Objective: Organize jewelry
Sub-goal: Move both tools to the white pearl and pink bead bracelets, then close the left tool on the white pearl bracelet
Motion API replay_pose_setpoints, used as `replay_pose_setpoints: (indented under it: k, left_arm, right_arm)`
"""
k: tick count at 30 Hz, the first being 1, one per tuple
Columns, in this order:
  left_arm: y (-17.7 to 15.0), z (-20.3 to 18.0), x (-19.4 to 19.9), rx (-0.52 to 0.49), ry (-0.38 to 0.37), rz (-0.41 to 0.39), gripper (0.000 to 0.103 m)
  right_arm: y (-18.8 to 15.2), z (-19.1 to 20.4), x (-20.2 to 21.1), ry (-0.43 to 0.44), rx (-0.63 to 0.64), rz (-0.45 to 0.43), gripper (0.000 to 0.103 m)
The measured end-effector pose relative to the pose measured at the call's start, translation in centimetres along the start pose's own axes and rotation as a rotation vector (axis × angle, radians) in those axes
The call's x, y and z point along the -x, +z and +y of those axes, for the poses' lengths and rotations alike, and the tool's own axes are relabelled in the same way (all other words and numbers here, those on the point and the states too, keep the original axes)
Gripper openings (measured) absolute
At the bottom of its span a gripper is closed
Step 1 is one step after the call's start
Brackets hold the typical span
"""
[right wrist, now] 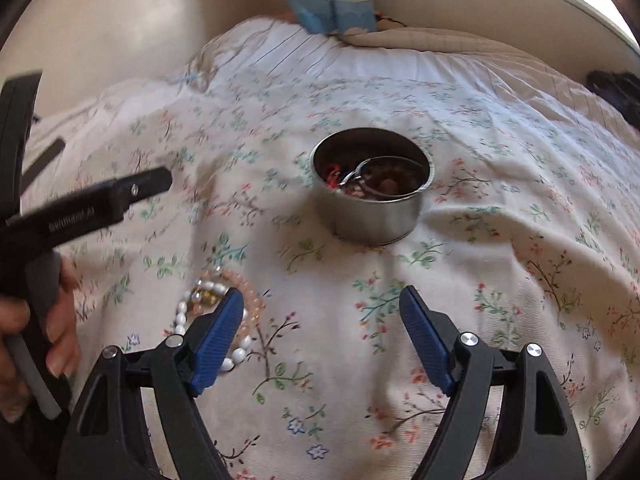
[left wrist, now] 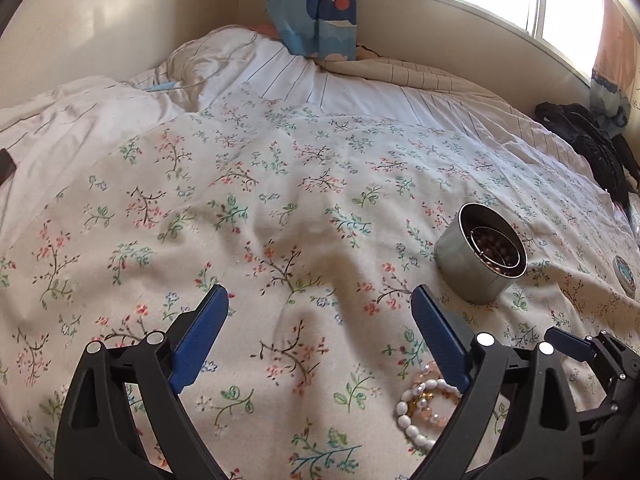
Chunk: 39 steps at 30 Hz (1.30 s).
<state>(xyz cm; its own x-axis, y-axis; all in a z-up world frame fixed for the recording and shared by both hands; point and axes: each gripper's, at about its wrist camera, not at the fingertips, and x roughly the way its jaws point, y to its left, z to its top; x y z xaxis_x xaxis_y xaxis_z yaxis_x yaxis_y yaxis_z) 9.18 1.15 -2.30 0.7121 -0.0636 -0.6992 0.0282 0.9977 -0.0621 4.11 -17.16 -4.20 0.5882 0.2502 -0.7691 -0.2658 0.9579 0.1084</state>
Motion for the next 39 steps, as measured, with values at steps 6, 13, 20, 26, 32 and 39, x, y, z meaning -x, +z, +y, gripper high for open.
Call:
replay_pose_setpoints:
  k: [6, 13, 20, 26, 32, 39]
  left_arm:
    - [-1.6, -1.9, 0.4, -0.127, 0.007, 0.024, 0.089]
    - [-2.3, -3.3, 0.4, -0.21, -0.02, 0.049, 0.089]
    - [-3.3, -3.6, 0.9, -0.222, -0.122, 0.092, 0.089]
    - [-5.1, -6.9, 0.9, -0.387, -0.151, 0.128, 0.089]
    - [-5.9, -7.7, -0.7, -0.416, -0.126, 0.202, 0.089]
    - [-5.4, -6.1, -1.8, -0.362, 0.018, 0.208, 0.088]
  right_arm:
    - [-0.2, 0.2, -2.0, -0.055, -0.01, 0.053, 0.078]
    - [-0.2, -1.0, -2.7, -0.121, -0.038, 0.087, 0.086]
    - [-0.4, -2.0, -2.7, -0.159, -0.071, 0.102, 0.086]
    - [-0.7, -3.9, -2.5, -0.233, -0.123, 0.117, 0.087]
    - [-1.2, -4.4, -2.5, -0.258, -0.117, 0.14, 0.088]
    - [-3.0, -5.1, -0.7, -0.339, -0.101, 0.159, 0.093]
